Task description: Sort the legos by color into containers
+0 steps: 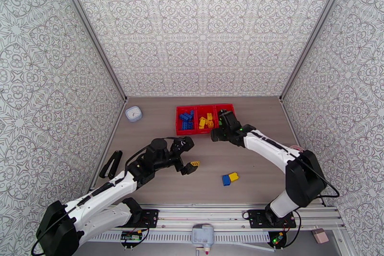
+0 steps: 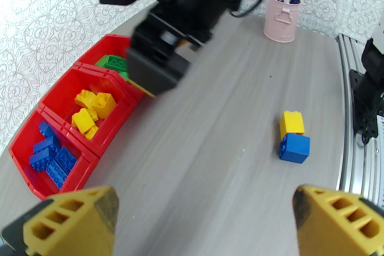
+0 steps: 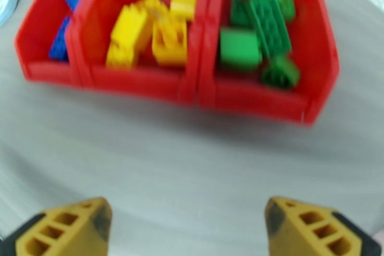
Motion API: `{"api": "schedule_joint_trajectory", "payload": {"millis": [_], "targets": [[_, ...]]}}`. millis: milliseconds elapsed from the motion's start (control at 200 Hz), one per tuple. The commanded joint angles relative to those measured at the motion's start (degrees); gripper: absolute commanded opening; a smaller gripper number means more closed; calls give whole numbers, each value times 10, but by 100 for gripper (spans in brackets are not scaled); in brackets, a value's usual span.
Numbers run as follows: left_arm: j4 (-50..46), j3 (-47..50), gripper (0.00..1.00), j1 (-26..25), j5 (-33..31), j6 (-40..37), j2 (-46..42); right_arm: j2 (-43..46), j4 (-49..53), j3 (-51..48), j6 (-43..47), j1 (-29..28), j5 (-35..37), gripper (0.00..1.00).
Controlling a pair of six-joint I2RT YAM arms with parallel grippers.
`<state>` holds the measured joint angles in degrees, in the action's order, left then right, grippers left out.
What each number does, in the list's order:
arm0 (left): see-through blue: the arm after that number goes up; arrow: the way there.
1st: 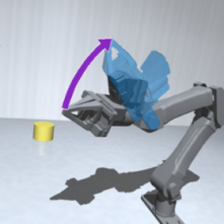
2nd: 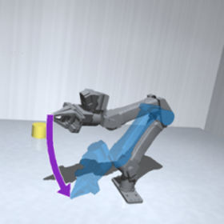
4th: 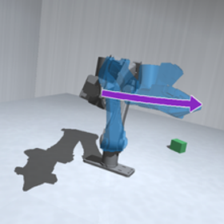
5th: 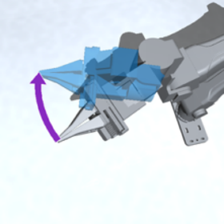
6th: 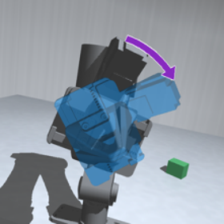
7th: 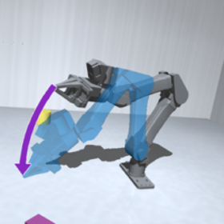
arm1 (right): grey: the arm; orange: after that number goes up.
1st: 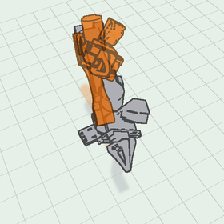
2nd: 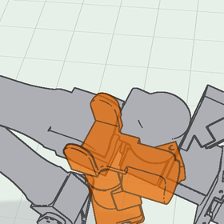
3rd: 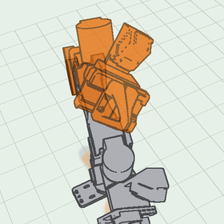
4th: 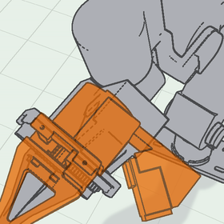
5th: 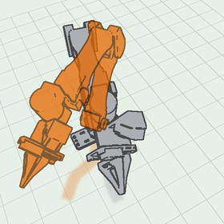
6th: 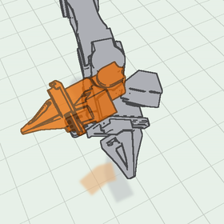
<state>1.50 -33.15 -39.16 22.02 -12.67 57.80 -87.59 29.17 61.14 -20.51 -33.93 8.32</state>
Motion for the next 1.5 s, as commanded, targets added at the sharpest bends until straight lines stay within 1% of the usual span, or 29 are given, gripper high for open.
{"api": "schedule_joint_trajectory", "payload": {"millis": [0,175,275,345,470,540,760,885,1040,1205,1330,1495], "targets": [[-8,2,100,0,24,-23,3,47,57,-50,-55,-21,6,88],[-7,4,100,0,30,-24,7,98,122,-109,-107,-54,-2,88],[-2,3,100,-3,32,-22,11,115,141,-137,-129,-68,-14,87],[3,3,100,-4,34,-22,14,122,151,-156,-137,-72,-29,85],[2,-1,100,-5,37,-27,19,127,174,-173,-146,-72,-35,77],[-2,-1,100,-5,37,-30,20,127,175,-182,-151,-72,-36,74],[2,-1,100,-6,36,-27,24,104,164,-188,-150,-72,-50,69],[2,0,100,-7,37,-28,27,95,157,-190,-141,-72,-57,69],[6,0,100,-7,36,-27,32,87,149,-191,-136,-72,-65,74],[8,-1,100,-8,36,-25,39,70,144,-194,-134,-72,-73,75],[8,-2,100,-10,36,-27,39,65,147,-197,-135,-72,-72,71],[11,-2,100,-9,35,-28,40,71,155,-199,-136,-72,-63,62]]}}
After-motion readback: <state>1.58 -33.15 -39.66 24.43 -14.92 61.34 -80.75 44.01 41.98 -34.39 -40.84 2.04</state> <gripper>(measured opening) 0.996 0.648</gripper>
